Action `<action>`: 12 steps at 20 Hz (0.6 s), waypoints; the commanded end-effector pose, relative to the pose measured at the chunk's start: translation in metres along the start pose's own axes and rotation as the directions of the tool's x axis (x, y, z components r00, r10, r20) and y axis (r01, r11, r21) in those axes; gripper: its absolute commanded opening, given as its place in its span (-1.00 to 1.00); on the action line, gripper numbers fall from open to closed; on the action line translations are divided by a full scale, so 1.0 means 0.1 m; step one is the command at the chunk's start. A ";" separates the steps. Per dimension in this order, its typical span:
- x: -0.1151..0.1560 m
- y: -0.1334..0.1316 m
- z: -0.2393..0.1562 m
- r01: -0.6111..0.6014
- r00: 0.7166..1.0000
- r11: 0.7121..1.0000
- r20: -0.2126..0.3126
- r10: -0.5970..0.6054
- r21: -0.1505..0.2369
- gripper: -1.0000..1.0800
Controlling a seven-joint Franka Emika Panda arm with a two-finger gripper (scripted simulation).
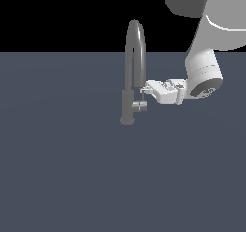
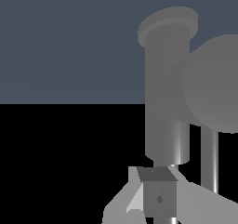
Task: Turn on the faucet by rotating a designated handle.
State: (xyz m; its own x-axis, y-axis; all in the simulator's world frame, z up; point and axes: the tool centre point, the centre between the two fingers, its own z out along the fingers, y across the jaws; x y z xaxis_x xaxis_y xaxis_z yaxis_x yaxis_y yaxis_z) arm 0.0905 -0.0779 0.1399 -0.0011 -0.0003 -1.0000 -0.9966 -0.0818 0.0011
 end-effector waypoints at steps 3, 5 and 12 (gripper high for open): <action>-0.03 0.08 0.00 0.000 1.000 1.000 0.000 0.000 0.000 -1.00; -0.05 0.11 0.00 0.000 1.000 1.000 0.000 0.000 0.000 -1.00; -0.05 0.18 0.00 0.000 1.000 1.000 -0.002 0.000 0.004 -1.00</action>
State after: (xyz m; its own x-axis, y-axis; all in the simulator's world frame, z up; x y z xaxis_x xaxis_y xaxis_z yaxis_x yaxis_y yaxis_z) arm 0.0742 -0.0790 0.1451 -0.0007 -0.0022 -1.0000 -0.9970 -0.0776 0.0009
